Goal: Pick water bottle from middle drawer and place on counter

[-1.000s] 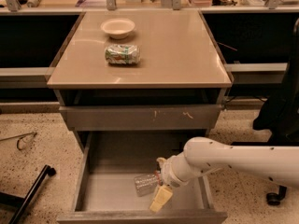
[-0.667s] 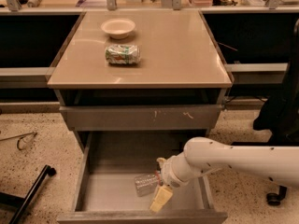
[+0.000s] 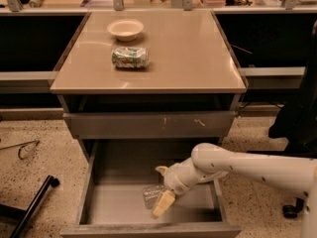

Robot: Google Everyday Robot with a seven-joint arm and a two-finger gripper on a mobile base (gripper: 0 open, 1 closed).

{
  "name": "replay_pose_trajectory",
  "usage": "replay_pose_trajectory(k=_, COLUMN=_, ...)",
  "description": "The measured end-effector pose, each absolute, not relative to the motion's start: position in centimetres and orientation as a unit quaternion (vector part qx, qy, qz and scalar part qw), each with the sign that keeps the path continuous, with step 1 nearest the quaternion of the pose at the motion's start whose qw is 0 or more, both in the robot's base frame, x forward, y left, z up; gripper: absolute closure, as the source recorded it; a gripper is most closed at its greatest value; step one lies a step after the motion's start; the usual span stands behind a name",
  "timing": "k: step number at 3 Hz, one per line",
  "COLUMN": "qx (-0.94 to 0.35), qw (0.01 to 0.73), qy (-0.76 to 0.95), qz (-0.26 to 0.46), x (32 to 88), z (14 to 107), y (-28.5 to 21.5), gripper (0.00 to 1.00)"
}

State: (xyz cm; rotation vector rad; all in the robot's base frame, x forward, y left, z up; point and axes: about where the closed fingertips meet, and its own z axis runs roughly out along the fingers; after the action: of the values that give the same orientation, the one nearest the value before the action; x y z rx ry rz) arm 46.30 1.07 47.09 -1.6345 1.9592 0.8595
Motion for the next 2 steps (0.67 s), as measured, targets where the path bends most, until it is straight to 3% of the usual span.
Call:
replay_pose_trajectory(k=1, qx=-0.581, qw=0.263, qy=0.682, qz=0.357, x=48.9, z=45.2, y=2.2, gripper=0.00)
replay_pose_trajectory(k=2, qx=-0.600, qw=0.295, qy=0.659, qz=0.344, x=50.2, z=45.2, y=2.4, gripper=0.00)
